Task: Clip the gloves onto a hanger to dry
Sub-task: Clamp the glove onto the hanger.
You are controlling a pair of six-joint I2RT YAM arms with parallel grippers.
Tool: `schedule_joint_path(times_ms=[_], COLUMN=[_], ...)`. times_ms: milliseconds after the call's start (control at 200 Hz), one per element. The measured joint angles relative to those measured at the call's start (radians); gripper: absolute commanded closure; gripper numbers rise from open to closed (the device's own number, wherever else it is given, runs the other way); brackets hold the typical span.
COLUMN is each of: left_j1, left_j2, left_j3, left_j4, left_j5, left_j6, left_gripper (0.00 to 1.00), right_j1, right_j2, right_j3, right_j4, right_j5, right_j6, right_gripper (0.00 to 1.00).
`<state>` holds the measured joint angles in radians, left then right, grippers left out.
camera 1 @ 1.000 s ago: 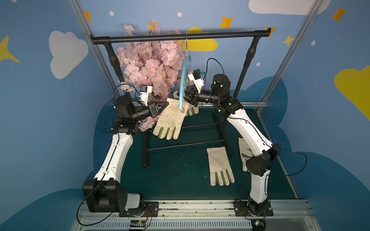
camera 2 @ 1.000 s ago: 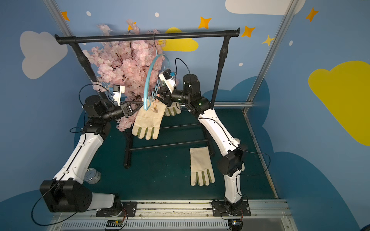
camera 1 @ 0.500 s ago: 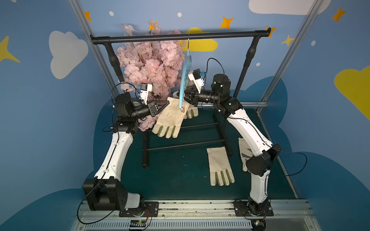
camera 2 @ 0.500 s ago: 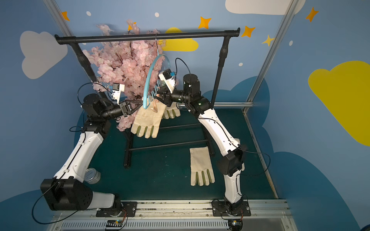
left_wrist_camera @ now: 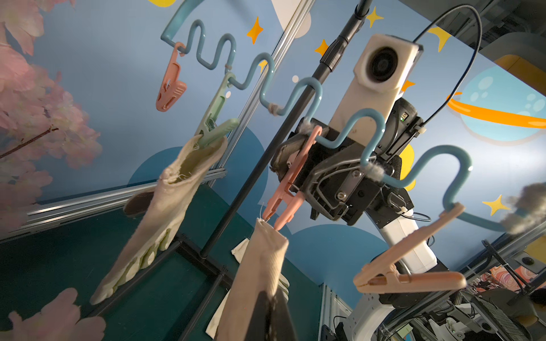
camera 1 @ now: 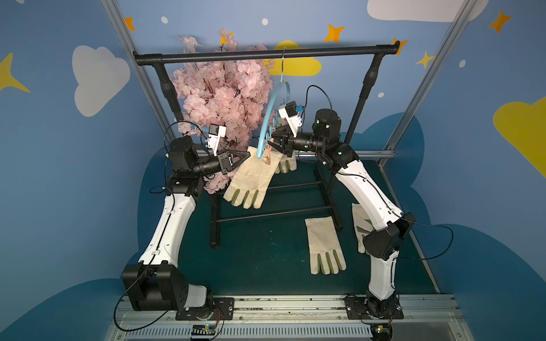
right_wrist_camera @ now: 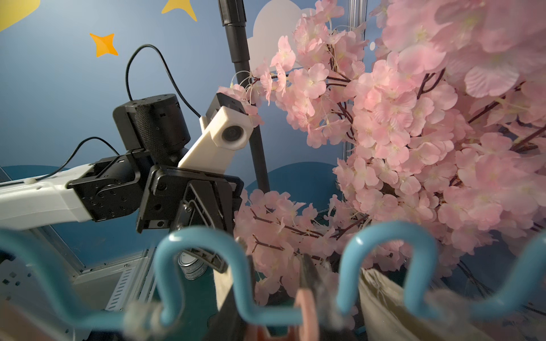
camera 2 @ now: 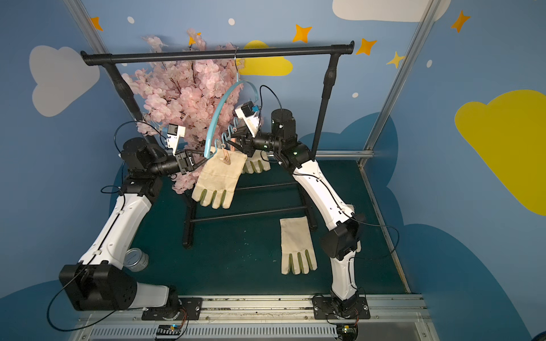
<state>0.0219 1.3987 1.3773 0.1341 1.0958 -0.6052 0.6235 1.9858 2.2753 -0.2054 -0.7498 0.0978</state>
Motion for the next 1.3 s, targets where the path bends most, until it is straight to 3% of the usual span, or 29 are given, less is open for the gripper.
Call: schedule_joint_path(times_ms=[731, 1297], left_j1=[0.002, 0.036], left_j2=[0.038, 0.039], left_j3=[0.026, 0.034], left_j4=[0.136, 0.080], left_j5=[0.011, 0.095], left_j6=[-0.109, -0.076], left_gripper=[0.97, 0.97], right_j1=[0.000, -0.014], right_j2=[0.000, 0.000], right_j3=[0.000, -0.003], right_j4=[0.022, 0.039], right_j5=[-0.034, -0.036], right_j6=[0.038, 0.046], right_gripper=[0.90, 0.90])
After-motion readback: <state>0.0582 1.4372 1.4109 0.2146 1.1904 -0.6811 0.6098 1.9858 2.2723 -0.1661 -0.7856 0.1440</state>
